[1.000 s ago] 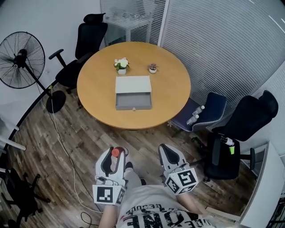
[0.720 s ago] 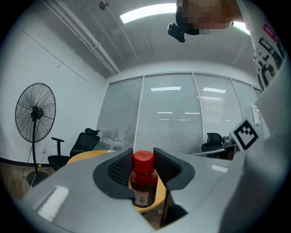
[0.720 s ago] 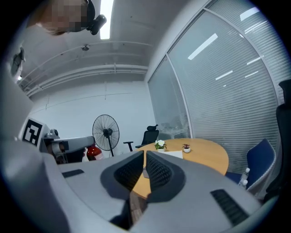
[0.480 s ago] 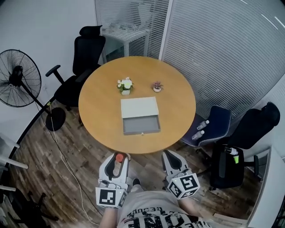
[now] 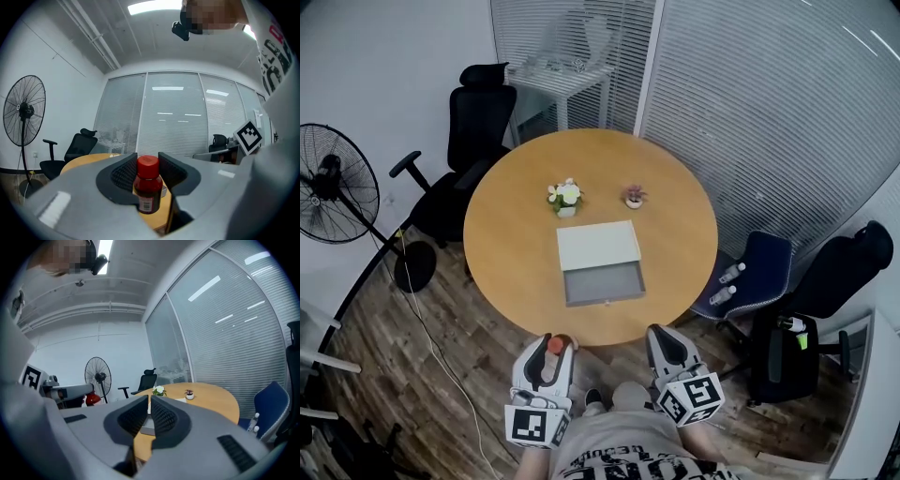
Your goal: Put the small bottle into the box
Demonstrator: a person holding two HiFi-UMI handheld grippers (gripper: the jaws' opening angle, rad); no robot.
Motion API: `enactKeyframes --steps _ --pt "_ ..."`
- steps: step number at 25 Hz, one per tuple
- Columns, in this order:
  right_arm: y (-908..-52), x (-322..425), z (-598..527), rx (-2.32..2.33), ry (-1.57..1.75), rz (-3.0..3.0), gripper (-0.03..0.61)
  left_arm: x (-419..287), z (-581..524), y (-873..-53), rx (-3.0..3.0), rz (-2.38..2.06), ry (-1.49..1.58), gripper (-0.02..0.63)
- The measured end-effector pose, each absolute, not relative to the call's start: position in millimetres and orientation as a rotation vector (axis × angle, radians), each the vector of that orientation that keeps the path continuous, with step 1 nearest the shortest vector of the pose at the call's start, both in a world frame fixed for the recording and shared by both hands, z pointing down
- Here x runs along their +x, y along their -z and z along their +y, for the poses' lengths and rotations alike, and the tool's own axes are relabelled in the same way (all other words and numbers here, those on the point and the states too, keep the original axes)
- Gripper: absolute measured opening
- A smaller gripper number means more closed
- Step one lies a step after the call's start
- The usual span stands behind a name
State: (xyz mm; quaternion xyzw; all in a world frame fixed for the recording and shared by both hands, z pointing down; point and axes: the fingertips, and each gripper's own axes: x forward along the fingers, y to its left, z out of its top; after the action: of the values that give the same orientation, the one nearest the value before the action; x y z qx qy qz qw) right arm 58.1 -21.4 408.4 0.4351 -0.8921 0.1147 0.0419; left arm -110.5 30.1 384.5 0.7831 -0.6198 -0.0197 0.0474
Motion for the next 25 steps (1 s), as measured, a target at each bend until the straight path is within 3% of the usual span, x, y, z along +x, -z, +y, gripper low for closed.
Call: enactKeyframes --steps 25 --pt "-423 65 -167 1.111 -0.379 -2.791 0.026 -97 -89 -387 2.224 -2.087 0.112 0.146"
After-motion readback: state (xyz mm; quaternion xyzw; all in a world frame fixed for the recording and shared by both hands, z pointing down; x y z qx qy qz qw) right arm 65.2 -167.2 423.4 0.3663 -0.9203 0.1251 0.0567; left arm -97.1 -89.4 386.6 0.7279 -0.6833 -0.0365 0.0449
